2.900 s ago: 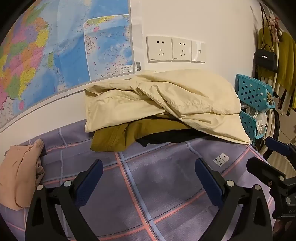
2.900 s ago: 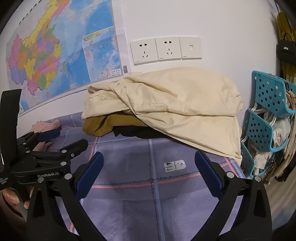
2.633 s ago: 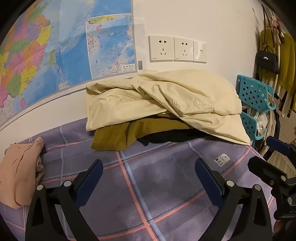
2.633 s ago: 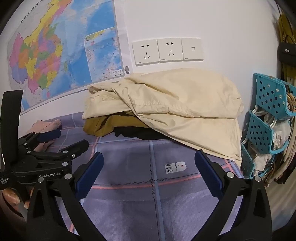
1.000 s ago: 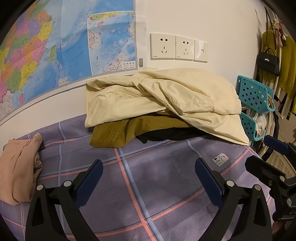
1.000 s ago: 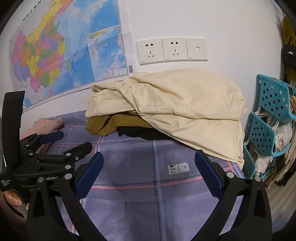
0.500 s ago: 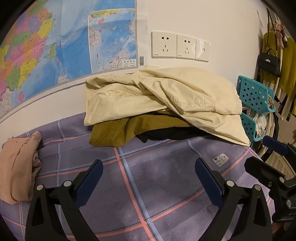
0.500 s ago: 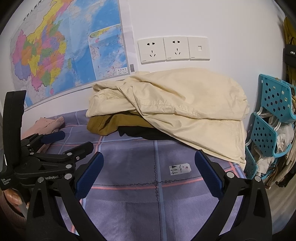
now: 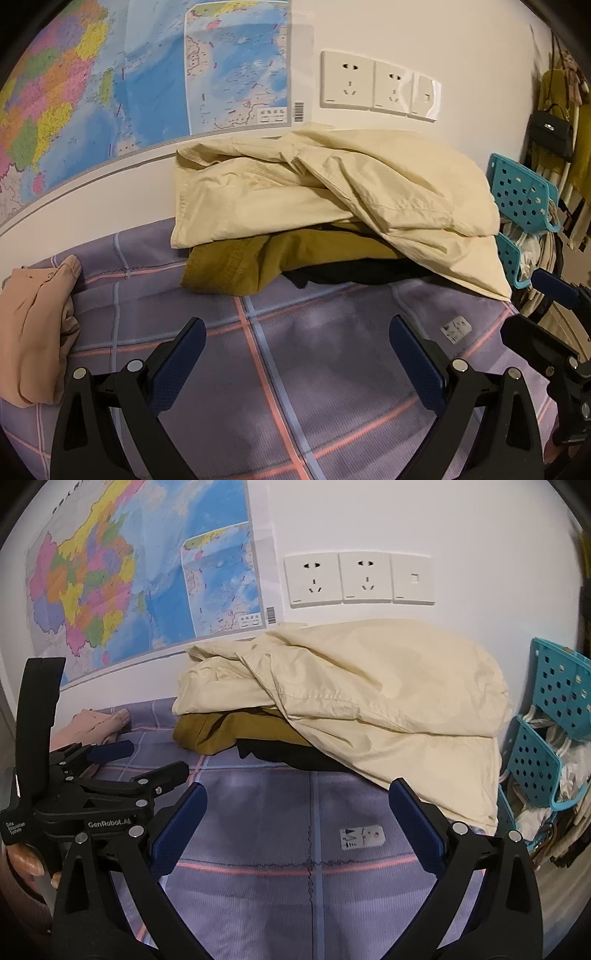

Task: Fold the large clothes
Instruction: 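Reach into the cream shirt and grasp it with the right gripper while the left gripper grasps it too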

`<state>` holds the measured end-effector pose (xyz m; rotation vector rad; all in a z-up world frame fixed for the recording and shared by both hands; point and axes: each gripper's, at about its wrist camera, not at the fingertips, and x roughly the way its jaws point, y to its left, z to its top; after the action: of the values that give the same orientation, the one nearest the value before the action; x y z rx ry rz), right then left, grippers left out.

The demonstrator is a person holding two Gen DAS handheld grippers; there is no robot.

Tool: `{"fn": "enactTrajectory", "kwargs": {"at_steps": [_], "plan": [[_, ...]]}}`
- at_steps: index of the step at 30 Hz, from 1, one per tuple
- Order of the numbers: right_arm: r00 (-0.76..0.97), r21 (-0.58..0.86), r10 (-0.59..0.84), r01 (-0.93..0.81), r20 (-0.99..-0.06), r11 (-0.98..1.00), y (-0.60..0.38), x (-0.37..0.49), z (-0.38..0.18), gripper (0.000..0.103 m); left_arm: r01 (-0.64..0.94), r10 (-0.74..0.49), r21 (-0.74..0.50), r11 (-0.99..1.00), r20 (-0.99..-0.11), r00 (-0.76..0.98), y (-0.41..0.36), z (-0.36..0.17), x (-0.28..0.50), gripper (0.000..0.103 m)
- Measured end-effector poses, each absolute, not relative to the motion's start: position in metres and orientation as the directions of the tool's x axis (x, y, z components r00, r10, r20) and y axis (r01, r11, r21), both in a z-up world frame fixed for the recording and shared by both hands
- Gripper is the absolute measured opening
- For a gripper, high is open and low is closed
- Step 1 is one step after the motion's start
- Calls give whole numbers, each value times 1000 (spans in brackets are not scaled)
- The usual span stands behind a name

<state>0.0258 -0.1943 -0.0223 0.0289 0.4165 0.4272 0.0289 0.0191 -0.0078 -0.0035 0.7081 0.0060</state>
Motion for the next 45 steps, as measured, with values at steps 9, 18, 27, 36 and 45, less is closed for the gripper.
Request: {"fn": "enactTrajectory", "kwargs": {"at_steps": [9, 18, 27, 36, 45], "plan": [[821, 36, 420, -442, -388, 896, -178, 62, -3, 97, -12, -10, -28, 1000, -681, 732, 26, -16, 66, 96], [806, -123, 379, -478, -455, 870, -122, 140, 9, 89, -78, 55, -1, 997, -698, 714, 48, -29, 103, 96], [795, -233, 335, -499, -505, 835, -74, 204, 6, 34, -122, 85, 2, 993, -723, 686, 72, -43, 118, 96], [785, -74, 445, -523, -432, 849, -156, 175, 63, 35, -123, 78, -11, 992, -717, 693, 79, -45, 131, 96], [810, -362, 332, -531, -484, 766, -68, 202, 29, 59, -138, 84, -16, 990, -723, 685, 94, -47, 133, 96]]}}
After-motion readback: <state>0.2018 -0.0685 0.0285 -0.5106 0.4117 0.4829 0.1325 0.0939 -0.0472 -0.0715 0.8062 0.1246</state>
